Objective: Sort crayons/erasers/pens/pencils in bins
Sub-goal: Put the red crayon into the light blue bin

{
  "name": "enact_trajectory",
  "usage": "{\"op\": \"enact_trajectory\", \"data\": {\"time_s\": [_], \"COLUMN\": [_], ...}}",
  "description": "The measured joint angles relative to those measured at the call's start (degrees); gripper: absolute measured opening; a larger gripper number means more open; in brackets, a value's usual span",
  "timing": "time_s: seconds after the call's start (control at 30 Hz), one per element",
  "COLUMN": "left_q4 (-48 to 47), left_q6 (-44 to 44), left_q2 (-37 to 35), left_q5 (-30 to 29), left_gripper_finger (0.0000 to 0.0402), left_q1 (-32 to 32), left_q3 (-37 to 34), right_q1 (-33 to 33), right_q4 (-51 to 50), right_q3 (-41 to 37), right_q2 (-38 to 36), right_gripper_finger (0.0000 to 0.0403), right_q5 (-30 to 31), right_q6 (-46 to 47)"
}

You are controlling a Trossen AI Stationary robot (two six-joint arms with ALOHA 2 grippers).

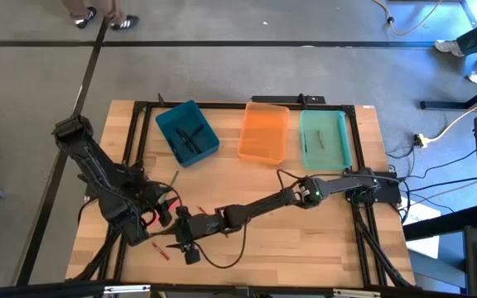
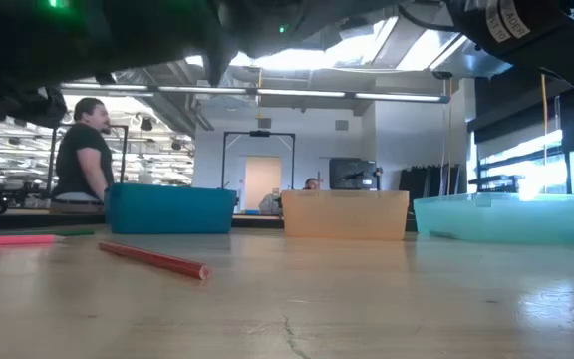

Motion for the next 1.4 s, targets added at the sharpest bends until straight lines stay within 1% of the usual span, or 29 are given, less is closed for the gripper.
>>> {"op": "enact_trajectory", "data": {"time_s": [0.1, 0.2, 0.27, 0.37, 0.47, 0.57, 0.67, 0.73, 0.8, 0.9, 0.93, 1.0, 1.07, 1.13, 1.2, 1.3, 1.4], "left_q4": [-1.96, -4.01, -4.97, -5.98, -7.25, -8.39, -9.5, -9.75, -9.79, -9.34, -9.26, -9.13, -8.16, -5.9, -2.97, 1.89, 7.38], "left_q6": [-0.05, -0.08, -0.08, -0.03, 0.03, 0.07, 0.11, 0.14, 0.5, 1.58, 1.65, 1.75, 3.45, 6.79, 9.93, 13.98, 18.35], "left_q2": [-0.04, -0.41, -0.6, -1.42, -2.25, -2.79, -3.42, -3.78, -4.29, -4.69, -4.77, -4.73, -4.73, -4.73, -4.73, -4.72, -4.71], "left_q5": [-1.7, -2.07, -2.22, -2.27, -2.31, -2.36, -3.02, -3.63, -3.56, -2.45, -1.99, 0.8, 5.42, 10.6, 14.51, 17.06, 18.42], "left_gripper_finger": [0.017, 0.017, 0.017, 0.017, 0.017, 0.017, 0.017, 0.017, 0.017, 0.017, 0.017, 0.017, 0.017, 0.017, 0.017, 0.017, 0.017], "left_q1": [0.04, 0.08, 0.3, 0.66, 0.66, 0.66, 0.66, 0.67, 0.67, 0.63, 0.63, 0.58, 0.17, -0.45, -1.31, -3.11, -4.82], "left_q3": [0.0, 0.0, 0.0, 0.0, 0.0, 0.0, 0.0, 0.0, 0.0, 0.02, 0.02, 0.04, 0.04, 0.04, 0.04, 0.04, 0.03], "right_q1": [0.02, 0.02, 0.02, 0.04, 0.04, -0.07, -0.49, -0.53, -0.52, -0.36, -0.31, -0.22, 0.07, 0.35, 0.7, 1.7, 3.06], "right_q4": [2.97, 7.07, 10.09, 13.77, 13.74, 13.67, 14.46, 14.37, 14.32, 15.58, 15.65, 14.77, 13.52, 12.78, 12.01, 11.32, 4.43], "right_q3": [0.05, -0.05, -0.11, -0.01, 0.0, 0.07, 0.15, 0.15, 0.15, 0.03, -0.01, -0.11, -0.21, -0.22, -0.15, 0.04, -0.09], "right_q2": [2.08, 4.92, 6.38, 7.78, 9.33, 10.14, 10.87, 10.89, 10.91, 10.86, 10.67, 9.72, 8.27, 6.6, 4.67, 2.51, 0.08], "right_gripper_finger": [0.0184, 0.0183, 0.0185, 0.0189, 0.0194, 0.0198, 0.0199, 0.0199, 0.0199, 0.0199, 0.0199, 0.0199, 0.0199, 0.0199, 0.0199, 0.0199, 0.0199], "right_q5": [0.15, 0.44, 2.12, 3.31, 3.4, 2.71, -1.15, -2.55, -2.3, -0.11, 0.56, 2.56, 4.73, 7.03, 9.4, 12.18, 16.11], "right_q6": [0.76, 1.03, 0.82, -2.42, -4.76, -4.29, -2.88, -3.38, -3.49, -3.52, -3.96, -6.29, -8.69, -10.87, -12.84, -14.27, -15.88]}}
